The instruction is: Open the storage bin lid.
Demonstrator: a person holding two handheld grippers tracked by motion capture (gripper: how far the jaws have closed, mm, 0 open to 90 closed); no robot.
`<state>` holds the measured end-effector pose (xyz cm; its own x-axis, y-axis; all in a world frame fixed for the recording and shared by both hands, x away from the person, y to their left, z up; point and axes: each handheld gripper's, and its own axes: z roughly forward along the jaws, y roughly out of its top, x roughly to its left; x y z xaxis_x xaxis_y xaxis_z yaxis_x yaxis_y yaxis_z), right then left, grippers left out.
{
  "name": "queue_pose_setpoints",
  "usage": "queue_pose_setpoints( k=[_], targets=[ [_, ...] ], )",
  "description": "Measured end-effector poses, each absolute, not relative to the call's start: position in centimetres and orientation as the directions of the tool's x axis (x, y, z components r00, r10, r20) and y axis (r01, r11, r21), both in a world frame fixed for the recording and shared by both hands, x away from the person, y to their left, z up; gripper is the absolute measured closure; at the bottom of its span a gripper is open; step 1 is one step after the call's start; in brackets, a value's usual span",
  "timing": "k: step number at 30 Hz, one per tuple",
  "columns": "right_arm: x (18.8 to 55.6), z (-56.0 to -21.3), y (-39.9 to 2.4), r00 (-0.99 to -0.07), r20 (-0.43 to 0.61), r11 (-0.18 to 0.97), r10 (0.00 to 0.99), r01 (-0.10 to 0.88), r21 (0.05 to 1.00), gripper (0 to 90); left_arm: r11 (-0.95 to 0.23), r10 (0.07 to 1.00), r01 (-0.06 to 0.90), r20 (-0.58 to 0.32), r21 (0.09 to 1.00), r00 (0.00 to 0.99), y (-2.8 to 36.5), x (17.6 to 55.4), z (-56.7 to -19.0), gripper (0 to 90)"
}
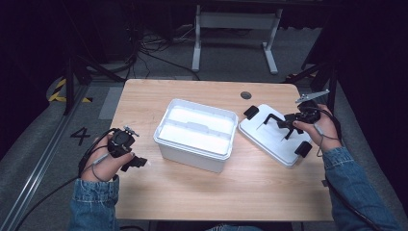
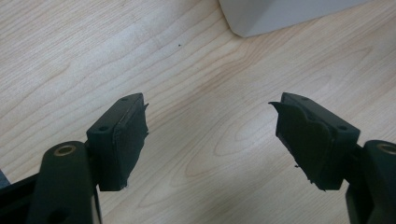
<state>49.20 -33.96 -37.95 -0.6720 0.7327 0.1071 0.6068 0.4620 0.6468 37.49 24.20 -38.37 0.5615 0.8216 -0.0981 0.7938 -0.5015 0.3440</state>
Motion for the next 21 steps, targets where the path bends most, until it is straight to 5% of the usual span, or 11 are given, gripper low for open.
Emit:
queue_pose_setpoints(
  k=[21],
  targets=[
    [41.9,-35.0,-29.2,-0.795,0.118,0.537,0.595,0.503,0.677,43.1,-0.516,0.815,0.784,-0.084,0.345,0.573,24.2,37.2,-38.3,25.6]
  ],
)
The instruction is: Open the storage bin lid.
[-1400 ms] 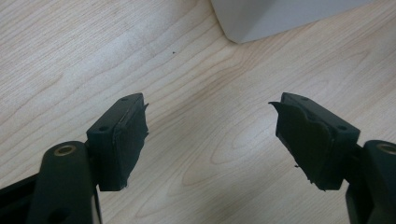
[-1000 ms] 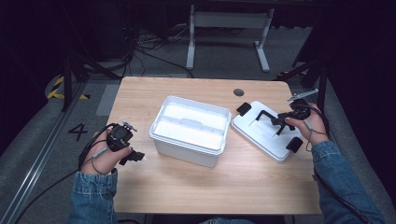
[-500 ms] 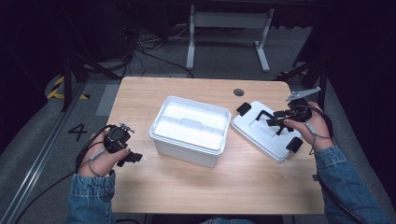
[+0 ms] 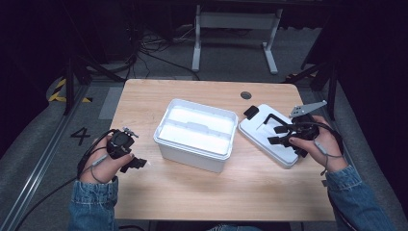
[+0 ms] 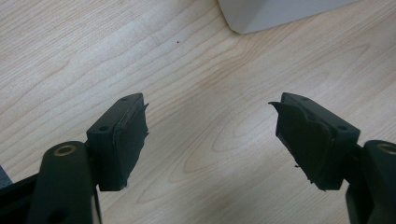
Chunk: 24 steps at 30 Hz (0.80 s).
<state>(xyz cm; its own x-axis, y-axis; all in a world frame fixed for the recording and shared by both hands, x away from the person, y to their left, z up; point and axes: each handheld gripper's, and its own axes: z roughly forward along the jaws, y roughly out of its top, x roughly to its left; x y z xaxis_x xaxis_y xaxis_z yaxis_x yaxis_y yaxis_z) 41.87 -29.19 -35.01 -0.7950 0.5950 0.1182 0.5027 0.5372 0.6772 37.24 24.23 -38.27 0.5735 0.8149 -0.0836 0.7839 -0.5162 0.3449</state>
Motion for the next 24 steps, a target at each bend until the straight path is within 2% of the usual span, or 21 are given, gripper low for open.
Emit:
queue_pose_setpoints(
  k=[11,24],
  targets=[
    [38.3,-35.9,-27.8,-0.822,0.140,0.552,0.552,0.486,0.678,43.0,-0.523,0.809,0.783,-0.094,0.337,0.580,23.8,37.5,-38.4,25.5],
    [36.3,-36.7,-26.9,-0.840,0.116,0.590,0.530,0.464,0.661,42.5,-0.527,0.809,0.781,-0.085,0.336,0.582,23.7,37.4,-38.3,25.5]
  ],
)
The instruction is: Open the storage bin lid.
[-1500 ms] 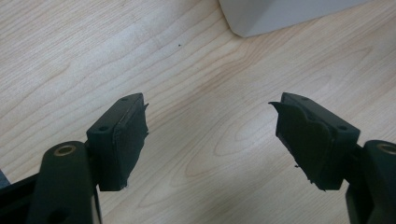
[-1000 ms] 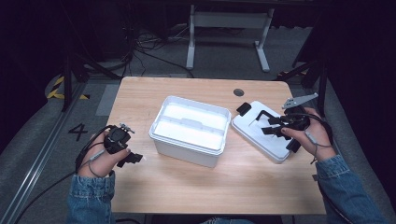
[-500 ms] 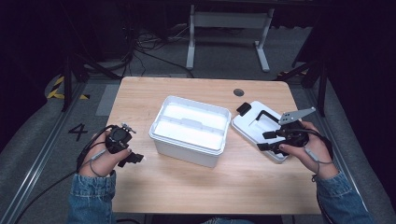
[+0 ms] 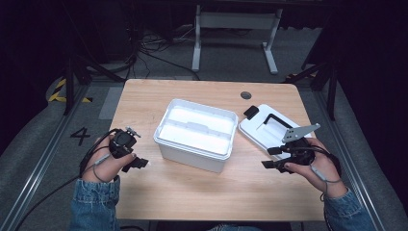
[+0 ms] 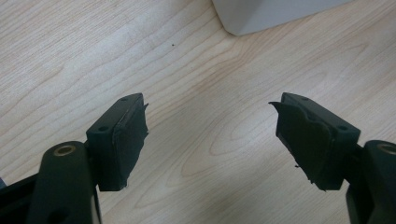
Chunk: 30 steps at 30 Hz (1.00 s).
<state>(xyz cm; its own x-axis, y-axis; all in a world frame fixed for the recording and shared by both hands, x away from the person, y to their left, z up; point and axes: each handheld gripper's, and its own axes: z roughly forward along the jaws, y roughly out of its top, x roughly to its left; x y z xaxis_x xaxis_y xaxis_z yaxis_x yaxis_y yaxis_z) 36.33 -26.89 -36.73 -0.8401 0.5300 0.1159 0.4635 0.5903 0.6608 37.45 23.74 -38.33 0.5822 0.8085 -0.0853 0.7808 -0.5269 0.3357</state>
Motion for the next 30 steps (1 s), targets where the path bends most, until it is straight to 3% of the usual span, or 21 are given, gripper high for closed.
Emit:
queue_pose_setpoints(
  k=[14,30],
  targets=[
    [36.1,-40.9,-24.1,-0.877,0.132,0.664,0.461,0.440,0.605,40.9,-0.532,0.804,0.780,-0.092,0.329,0.588,23.6,37.7,-38.6,25.4],
    [36.5,-45.1,-23.1,-0.887,0.056,0.665,0.459,0.385,0.640,39.8,-0.538,0.800,0.783,-0.103,0.314,0.591,23.4,37.9,-38.9,24.8]
  ],
)
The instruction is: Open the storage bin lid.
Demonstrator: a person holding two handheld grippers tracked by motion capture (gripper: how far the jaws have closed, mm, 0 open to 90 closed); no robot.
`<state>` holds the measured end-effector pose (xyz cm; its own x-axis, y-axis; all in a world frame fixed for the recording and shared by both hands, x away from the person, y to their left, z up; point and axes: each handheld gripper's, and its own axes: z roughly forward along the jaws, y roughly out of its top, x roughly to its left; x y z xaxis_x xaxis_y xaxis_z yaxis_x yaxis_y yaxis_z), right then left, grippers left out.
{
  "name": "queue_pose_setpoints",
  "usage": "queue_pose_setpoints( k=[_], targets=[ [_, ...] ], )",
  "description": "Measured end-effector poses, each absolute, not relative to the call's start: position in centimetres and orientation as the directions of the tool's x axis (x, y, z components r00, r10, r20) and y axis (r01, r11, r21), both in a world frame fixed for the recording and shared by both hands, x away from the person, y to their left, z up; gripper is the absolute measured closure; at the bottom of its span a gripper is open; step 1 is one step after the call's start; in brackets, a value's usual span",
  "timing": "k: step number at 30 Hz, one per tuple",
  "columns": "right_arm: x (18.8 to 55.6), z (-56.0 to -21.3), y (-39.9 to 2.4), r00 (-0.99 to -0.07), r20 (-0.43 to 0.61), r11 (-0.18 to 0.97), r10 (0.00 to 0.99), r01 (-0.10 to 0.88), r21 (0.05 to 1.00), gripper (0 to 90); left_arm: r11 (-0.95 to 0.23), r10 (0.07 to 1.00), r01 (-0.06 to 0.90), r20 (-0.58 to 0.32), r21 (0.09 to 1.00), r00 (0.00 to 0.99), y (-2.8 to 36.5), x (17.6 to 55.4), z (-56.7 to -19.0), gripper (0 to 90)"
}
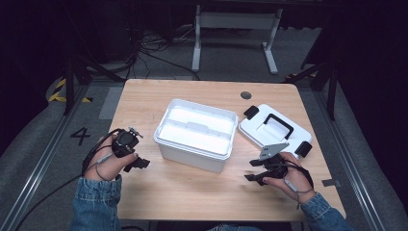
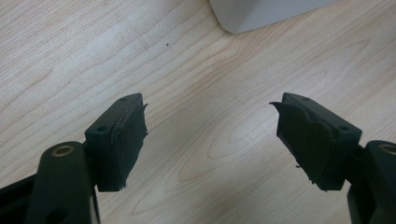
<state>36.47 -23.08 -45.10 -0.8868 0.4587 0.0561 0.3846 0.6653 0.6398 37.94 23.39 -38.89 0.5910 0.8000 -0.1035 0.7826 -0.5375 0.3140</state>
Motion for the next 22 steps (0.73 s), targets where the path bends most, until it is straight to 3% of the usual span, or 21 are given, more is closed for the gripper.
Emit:
queue_pose_setpoints(
  k=[22],
  targets=[
    [35.8,-47.6,-22.0,-0.899,0.003,0.633,0.437,0.310,0.710,38.9,-0.542,0.795,0.777,-0.104,0.319,0.597,23.3,38.1,-39.0,24.8]
  ],
)
